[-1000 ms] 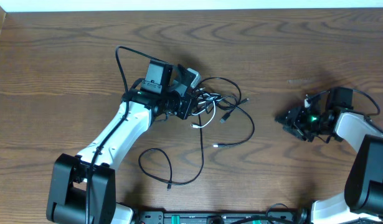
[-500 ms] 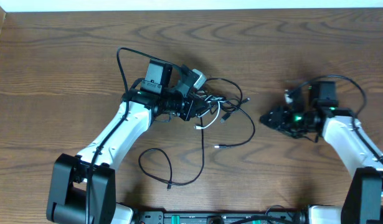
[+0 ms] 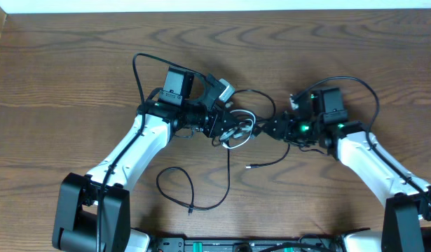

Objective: Untangle cables

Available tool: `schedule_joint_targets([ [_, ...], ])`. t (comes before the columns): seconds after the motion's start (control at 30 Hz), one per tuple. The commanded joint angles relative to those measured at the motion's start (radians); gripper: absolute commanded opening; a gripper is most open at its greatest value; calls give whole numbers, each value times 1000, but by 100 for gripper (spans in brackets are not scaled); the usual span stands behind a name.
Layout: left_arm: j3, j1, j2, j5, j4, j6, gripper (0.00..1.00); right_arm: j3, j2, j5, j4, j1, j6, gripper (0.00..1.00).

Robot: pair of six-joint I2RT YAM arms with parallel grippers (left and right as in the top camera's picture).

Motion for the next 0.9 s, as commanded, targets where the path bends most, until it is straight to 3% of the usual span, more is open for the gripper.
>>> schedule_joint_targets([
  [0.0,5,0,-3,7,2,12,40,11,-2,-10,30,29,64,55],
  [0.23,5,0,-3,-11,-3,12,39,8,-2,-11,47,43,114,55],
  [0.37,5,0,-3,-101,-44,43,38,2,-2,-9,40,84,153,53],
  [0.47,5,0,-3,-104,-95,157,37,0,-2,23,26,113,203,48],
  [0.6,5,-8,-3,-104,-128,215,37,0,-2,93,25,150,340,41],
  [0.73,5,-43,-3,-105,-154,280,43,0,-2,210,28,197,462,33],
  [0.8,5,-70,-3,-142,-161,298,48,0,-2,247,34,212,494,31],
  [0.87,5,-112,-3,-249,-161,298,49,0,-2,254,57,221,504,21],
])
